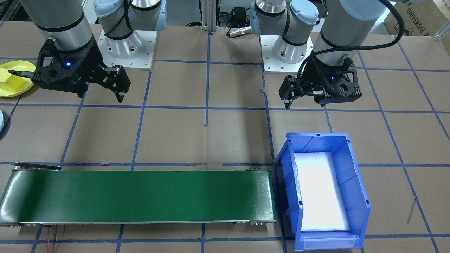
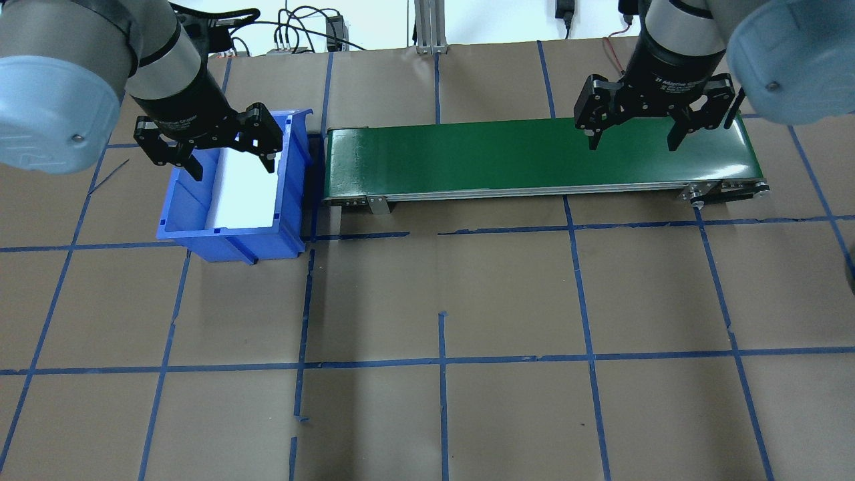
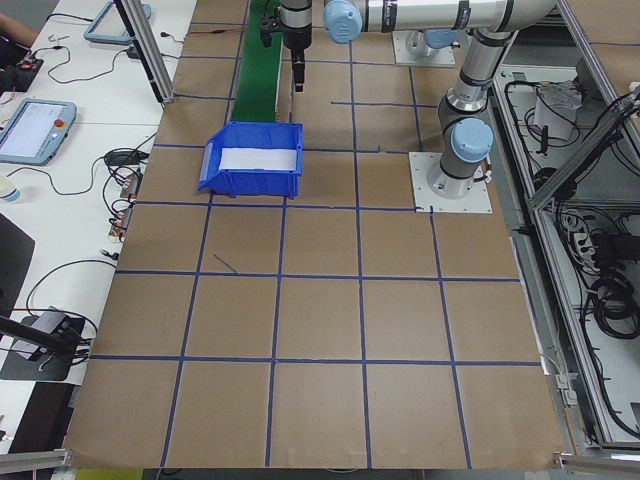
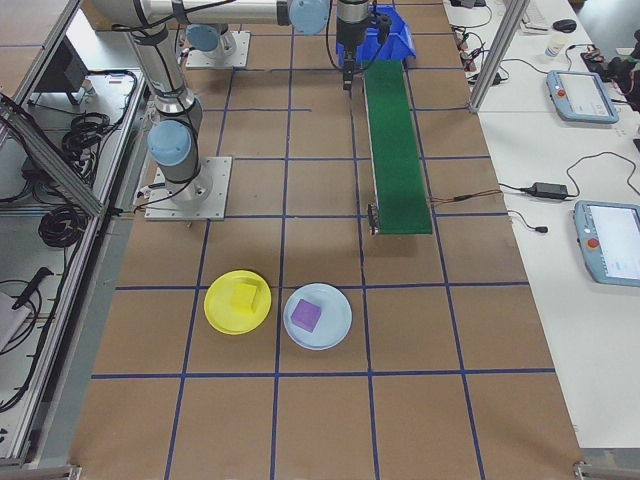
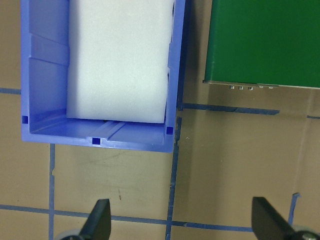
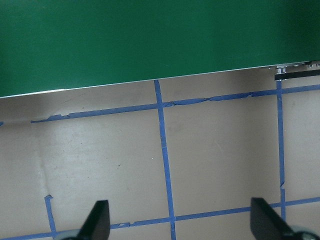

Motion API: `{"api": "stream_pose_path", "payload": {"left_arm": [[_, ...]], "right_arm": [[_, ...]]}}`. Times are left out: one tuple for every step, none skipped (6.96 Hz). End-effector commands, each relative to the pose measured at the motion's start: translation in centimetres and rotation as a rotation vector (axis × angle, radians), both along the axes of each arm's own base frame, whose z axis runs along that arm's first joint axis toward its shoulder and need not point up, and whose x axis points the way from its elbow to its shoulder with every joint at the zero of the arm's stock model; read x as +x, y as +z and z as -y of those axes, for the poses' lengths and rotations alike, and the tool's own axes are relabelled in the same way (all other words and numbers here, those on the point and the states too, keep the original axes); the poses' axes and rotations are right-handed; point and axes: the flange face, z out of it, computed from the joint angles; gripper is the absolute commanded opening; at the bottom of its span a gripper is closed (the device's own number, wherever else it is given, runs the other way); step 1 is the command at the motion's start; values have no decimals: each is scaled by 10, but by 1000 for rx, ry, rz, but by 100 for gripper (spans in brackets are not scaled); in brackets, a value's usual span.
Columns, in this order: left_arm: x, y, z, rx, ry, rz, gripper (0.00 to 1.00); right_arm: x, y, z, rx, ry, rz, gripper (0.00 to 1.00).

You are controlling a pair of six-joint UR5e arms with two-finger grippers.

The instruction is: Move block left to right into plate

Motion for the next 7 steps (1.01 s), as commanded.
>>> {"api": "stream_pose_path", "payload": {"left_arm": [[0, -1, 0, 2, 0, 0, 100], [1, -3, 1, 6, 3, 0, 100], [2, -2, 1, 5, 2, 0, 100], [2, -5, 0, 12, 1, 0, 100], [3, -4, 1, 8, -2, 1, 100], [4, -4, 1, 8, -2, 1, 100], [5, 0, 3, -1, -11, 2, 100]], "right_arm": [[-7, 5, 1, 9, -11, 8, 100], [-5, 4, 0, 15, -8, 7, 100], [-8, 3, 2, 12, -14, 8, 100], [-8, 3, 1, 14, -12, 8, 100], [-7, 4, 1, 14, -12, 7, 100], [-7, 4, 0, 14, -12, 7, 100], [-7, -1, 0, 24, -12, 10, 100]]}}
